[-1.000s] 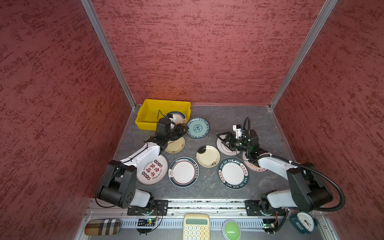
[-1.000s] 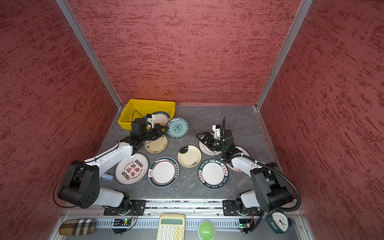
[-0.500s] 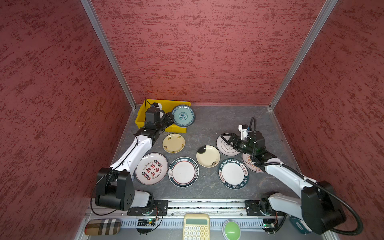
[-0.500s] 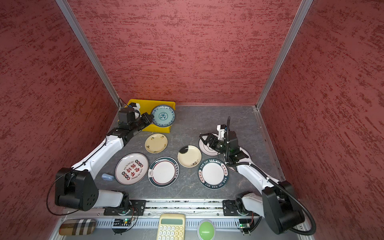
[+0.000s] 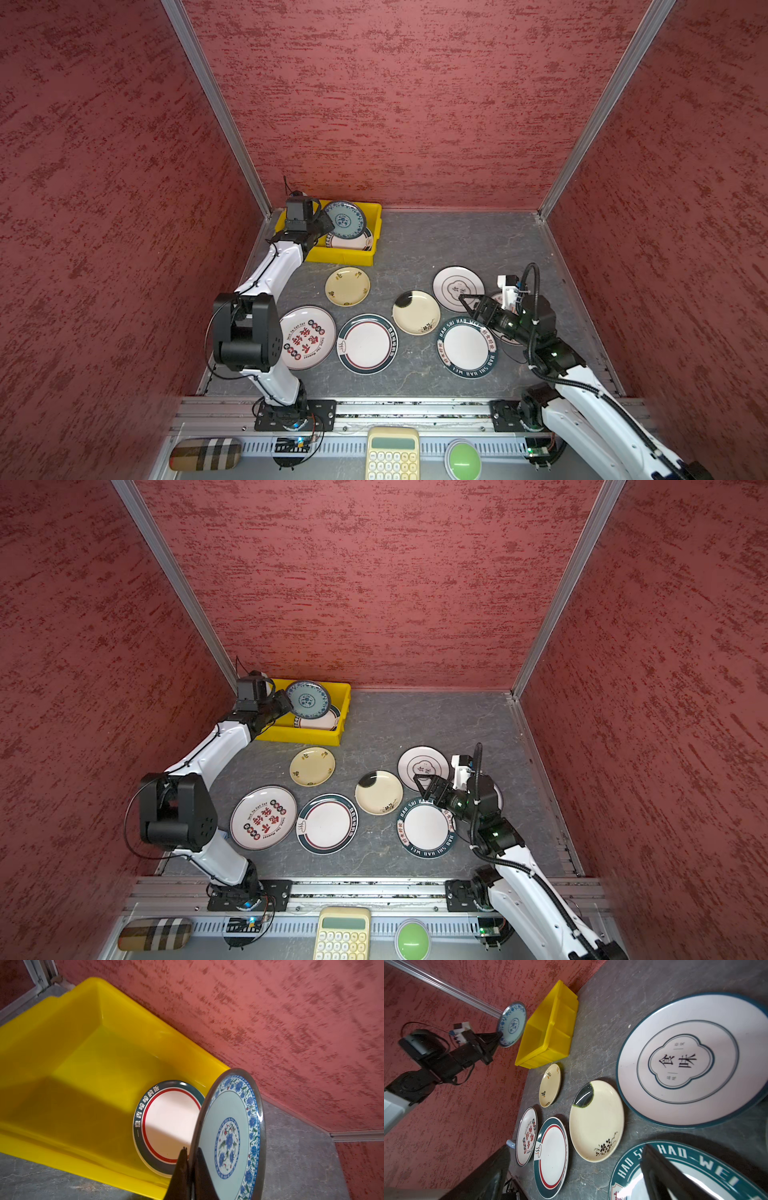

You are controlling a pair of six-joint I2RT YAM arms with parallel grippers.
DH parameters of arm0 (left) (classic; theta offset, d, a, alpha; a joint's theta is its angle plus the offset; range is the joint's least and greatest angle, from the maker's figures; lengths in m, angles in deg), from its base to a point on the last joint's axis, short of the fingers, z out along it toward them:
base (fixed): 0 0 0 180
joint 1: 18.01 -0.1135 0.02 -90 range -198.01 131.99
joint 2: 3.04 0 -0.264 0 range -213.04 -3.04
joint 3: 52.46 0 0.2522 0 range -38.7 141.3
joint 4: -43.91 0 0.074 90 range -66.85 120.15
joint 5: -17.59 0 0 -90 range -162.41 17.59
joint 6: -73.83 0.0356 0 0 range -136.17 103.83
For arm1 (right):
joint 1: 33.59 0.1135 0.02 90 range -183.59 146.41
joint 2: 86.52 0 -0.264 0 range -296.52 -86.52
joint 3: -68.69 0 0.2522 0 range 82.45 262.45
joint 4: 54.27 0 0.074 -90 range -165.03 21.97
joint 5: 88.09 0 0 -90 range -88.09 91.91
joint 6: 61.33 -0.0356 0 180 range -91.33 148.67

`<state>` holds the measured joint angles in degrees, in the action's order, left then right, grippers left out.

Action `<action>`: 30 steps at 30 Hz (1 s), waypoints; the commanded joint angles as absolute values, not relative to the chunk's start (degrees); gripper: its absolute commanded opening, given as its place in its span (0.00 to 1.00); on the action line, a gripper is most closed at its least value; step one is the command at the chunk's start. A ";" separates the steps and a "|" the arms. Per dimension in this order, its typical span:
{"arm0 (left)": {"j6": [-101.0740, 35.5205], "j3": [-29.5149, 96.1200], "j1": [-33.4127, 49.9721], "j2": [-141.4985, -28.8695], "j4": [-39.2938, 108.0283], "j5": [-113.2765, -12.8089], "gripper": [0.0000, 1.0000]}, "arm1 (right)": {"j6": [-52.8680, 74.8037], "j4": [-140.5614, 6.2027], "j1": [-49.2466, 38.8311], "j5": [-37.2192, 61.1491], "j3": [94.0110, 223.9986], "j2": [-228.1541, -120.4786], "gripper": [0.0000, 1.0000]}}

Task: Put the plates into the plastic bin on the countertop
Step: 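Carry the floral plate into the yellow bin with left gripper while right withdraws, then lower the floral plate into the bin, open the left gripper, pull back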

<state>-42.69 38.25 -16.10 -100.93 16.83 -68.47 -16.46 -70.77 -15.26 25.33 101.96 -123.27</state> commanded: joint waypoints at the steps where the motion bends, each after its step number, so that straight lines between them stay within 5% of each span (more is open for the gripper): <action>1: -42.78 41.74 -16.74 -104.09 16.90 -67.38 0.00 | -15.98 -67.66 -15.25 27.63 99.90 -120.04 0.99; 10: -42.96 48.00 -17.55 -114.43 15.11 -66.06 0.00 | -14.09 -67.56 -15.22 34.78 99.30 -118.04 0.99; 29: -40.31 58.96 -15.99 -126.39 6.16 -69.69 0.00 | -16.80 -67.97 -15.22 25.82 99.38 -114.64 0.99; 30: -39.88 59.34 -15.73 -126.67 5.84 -70.22 0.06 | -16.42 -68.78 -15.22 25.43 99.79 -114.64 0.99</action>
